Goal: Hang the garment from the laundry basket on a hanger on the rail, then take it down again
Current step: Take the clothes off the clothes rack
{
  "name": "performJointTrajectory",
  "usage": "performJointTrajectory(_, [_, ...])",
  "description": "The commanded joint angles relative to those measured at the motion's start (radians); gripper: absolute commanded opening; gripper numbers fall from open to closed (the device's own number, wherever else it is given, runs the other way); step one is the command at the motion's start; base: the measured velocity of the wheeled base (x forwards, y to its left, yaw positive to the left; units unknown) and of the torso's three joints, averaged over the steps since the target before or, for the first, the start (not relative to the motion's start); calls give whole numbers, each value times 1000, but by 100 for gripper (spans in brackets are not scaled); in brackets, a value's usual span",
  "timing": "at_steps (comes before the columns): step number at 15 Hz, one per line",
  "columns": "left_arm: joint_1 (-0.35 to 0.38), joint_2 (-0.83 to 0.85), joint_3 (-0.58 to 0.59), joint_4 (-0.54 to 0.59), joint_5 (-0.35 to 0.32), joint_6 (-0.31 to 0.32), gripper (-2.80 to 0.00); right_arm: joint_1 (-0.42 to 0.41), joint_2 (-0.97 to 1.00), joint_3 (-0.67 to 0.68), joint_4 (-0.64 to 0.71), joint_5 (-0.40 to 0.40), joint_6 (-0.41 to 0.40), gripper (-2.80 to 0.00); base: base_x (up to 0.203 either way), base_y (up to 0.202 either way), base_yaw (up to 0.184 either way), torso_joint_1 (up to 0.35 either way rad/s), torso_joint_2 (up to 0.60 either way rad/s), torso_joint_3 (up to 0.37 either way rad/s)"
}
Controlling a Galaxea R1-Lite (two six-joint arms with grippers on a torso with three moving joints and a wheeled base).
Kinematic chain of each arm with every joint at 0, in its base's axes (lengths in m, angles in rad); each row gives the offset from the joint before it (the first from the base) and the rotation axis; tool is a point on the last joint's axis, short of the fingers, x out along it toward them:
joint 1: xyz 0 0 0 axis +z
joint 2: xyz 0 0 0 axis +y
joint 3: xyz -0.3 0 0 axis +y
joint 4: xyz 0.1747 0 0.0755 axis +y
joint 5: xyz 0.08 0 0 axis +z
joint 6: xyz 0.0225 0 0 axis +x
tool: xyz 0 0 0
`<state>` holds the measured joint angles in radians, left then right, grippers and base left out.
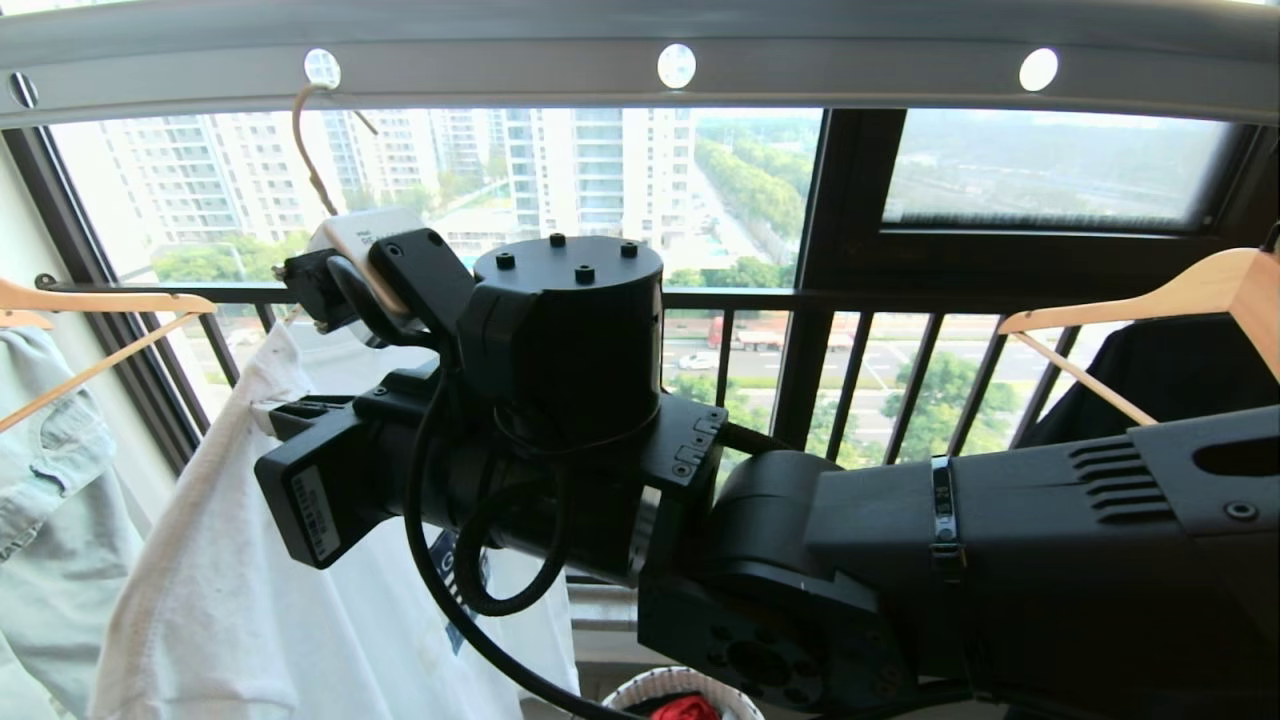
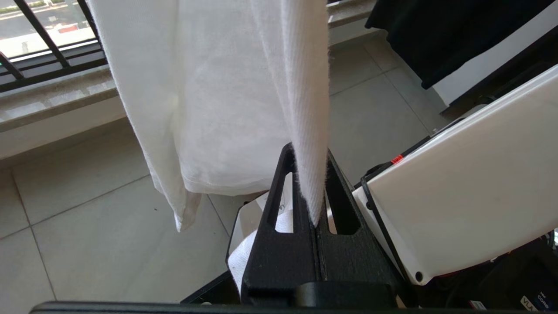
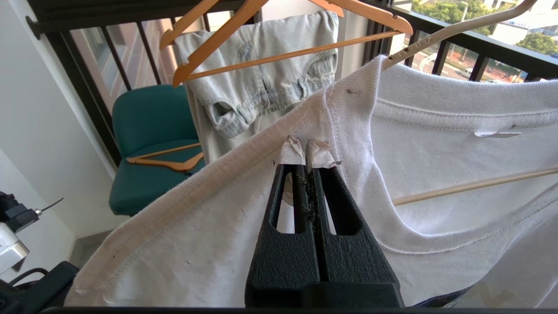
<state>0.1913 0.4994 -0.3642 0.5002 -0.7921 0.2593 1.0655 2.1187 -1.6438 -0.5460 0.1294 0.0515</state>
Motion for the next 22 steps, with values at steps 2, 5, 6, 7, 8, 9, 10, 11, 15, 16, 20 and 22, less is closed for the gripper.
performJointTrajectory(2, [0, -3, 0, 3, -4, 0, -280, -1, -51, 19, -2, -2, 1, -280, 0, 0, 0, 0, 0, 0])
performJointTrajectory(5, [0, 2, -37, 3, -6, 0, -280, -5, -77, 36, -1, -19, -1, -280, 0, 0, 0, 0, 0, 0])
performJointTrajectory(6, [0, 2, -50, 3, -6, 0, -280, -7, -94, 42, 1, -24, -1, -280, 0, 0, 0, 0, 0, 0])
performJointTrajectory(7, [0, 2, -62, 4, -6, -1, -280, -11, -109, 53, 4, -27, -1, -280, 0, 0, 0, 0, 0, 0])
performJointTrajectory(8, [0, 0, -72, 4, -6, -3, -280, -14, -126, 67, 6, -31, -1, -280, 0, 0, 0, 0, 0, 0])
performJointTrajectory(9, [0, -2, -88, 5, -5, -16, -280, -16, -148, 79, 7, -48, -1, -280, 0, 0, 0, 0, 0, 0])
performJointTrajectory(10, [0, -1, -104, 6, -3, -28, -280, -16, -172, 92, 8, -70, -1, -280, 0, 0, 0, 0, 0, 0])
performJointTrajectory(11, [0, -1, -114, 6, 9, -40, -280, -16, -206, 111, 14, -85, -2, -280, 0, 0, 0, 0, 0, 0])
performJointTrajectory(15, [0, 5, -117, 6, 39, -43, -280, -16, -324, 181, 158, -135, 17, -280, 0, 0, 0, 0, 0, 0])
performJointTrajectory(16, [0, 9, -119, 6, 50, -43, 0, -16, -337, 206, 163, -141, 20, -280, 0, 0, 0, 0, 0, 0])
performJointTrajectory(20, [0, -2, -198, 78, 73, -43, 0, -27, -378, 293, 168, -177, 21, -280, 0, 0, 0, 0, 0, 0])
performJointTrajectory(22, [0, -7, -282, 173, 97, -43, 0, -31, -403, 348, 169, -188, 21, -280, 0, 0, 0, 0, 0, 0])
